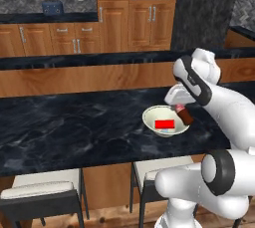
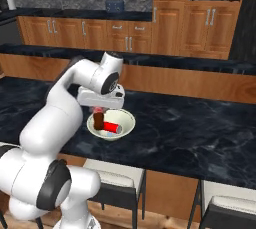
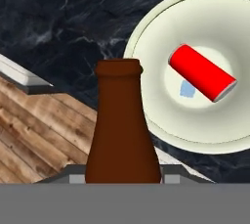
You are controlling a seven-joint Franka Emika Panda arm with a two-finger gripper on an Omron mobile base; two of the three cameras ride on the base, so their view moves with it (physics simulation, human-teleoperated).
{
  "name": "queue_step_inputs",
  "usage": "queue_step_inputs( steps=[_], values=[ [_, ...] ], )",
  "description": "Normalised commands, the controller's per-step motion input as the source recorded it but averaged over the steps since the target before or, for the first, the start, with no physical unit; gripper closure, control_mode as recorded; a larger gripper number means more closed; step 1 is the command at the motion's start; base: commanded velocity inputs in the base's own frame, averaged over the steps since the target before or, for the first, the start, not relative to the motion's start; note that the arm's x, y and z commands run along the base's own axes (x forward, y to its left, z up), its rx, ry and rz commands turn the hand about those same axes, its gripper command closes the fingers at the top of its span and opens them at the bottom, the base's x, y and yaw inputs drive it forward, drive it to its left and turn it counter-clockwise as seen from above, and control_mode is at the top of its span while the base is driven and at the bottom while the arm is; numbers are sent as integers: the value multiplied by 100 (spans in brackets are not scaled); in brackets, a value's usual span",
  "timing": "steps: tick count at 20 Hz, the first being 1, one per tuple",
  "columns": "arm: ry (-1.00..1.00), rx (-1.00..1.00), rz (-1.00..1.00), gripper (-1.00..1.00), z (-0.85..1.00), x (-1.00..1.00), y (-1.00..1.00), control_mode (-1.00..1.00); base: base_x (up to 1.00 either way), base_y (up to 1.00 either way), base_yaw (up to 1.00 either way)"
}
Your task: Open the fridge, grab two sodas, and place both sodas inside the bowl with ice on the dining counter.
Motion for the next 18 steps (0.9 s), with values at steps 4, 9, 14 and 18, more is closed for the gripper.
queue_step_inputs(
  steps=[4, 9, 14, 18],
  values=[
    [1, -6, 0, 100, -29, 22, 0, -100, 0, 0, 0],
    [1, -4, 0, 100, -24, 22, 0, -100, 0, 0, 0],
    [1, -4, 0, 100, -20, 23, 0, -100, 0, 0, 0],
    [0, -4, 0, 100, -19, 26, 0, -100, 0, 0, 0]
  ],
)
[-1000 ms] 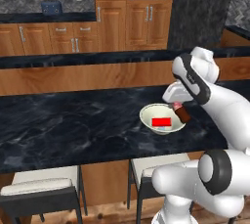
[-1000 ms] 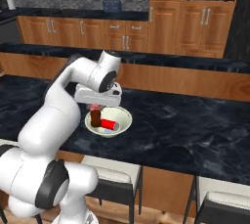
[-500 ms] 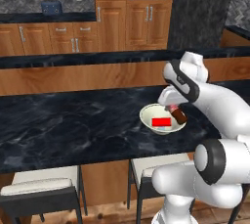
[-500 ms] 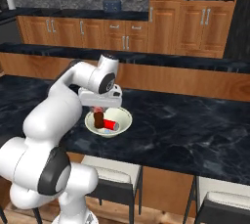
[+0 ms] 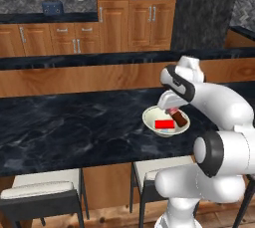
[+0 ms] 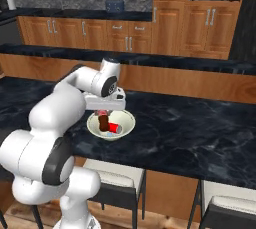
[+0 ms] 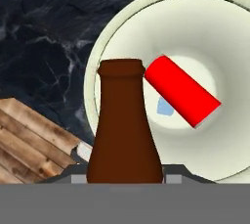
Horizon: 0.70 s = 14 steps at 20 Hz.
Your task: Open the fridge, grab two sodas, and place both sodas inside the bowl with ice on the dining counter.
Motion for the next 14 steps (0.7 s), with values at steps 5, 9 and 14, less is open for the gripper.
queue_step_inputs(
  steps=[5, 9, 14],
  values=[
    [0, -4, 0, 100, -17, 24, 0, -100, 0, 0, 0],
    [0, -5, 0, 100, -19, 12, 0, -100, 0, 0, 0],
    [0, -5, 0, 100, -22, 3, 0, -100, 0, 0, 0]
  ],
)
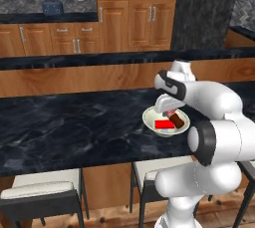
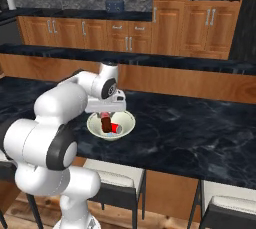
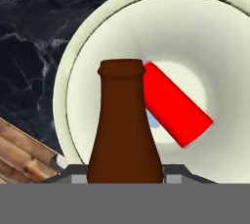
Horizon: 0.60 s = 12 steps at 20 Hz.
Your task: Open the fridge, grab two sodas, and place both sodas inside the bowl with ice on the dining counter.
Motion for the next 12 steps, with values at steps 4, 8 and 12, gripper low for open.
queue_step_inputs(
  steps=[4, 8, 12],
  values=[
    [0, -4, 0, 100, -20, 3, 0, -100, 0, 0, 0],
    [0, -4, 0, 100, -17, 5, 0, -100, 0, 0, 0],
    [0, -5, 0, 100, -15, 4, 0, -100, 0, 0, 0]
  ],
)
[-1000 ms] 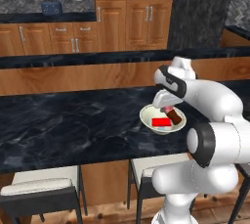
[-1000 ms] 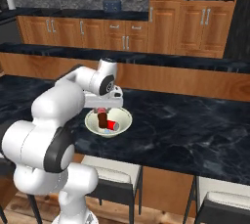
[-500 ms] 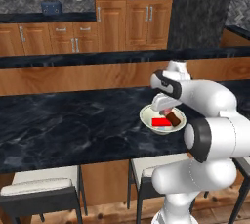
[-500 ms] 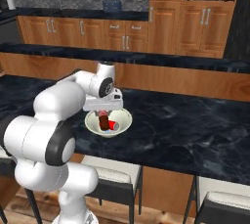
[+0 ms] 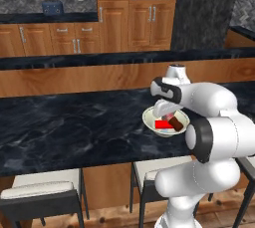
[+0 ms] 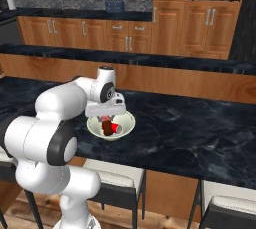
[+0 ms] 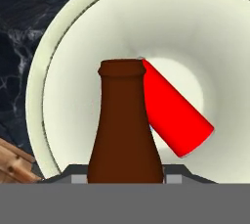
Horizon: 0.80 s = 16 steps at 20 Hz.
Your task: Open the fridge, grab two sodas, and place both sodas inside the bowl with ice on the dining counter.
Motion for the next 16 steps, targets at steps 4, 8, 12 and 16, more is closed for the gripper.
queue_step_inputs(
  steps=[4, 8, 12, 16],
  values=[
    [0, -4, 0, 100, -9, 2, 2, -100, 0, 0, 0],
    [0, -3, 0, 100, 0, 5, 0, -100, 0, 0, 0],
    [0, -2, 0, 100, 0, 7, 0, -100, 0, 0, 0],
    [0, -2, 0, 100, 0, 5, 0, -100, 0, 0, 0]
  ],
)
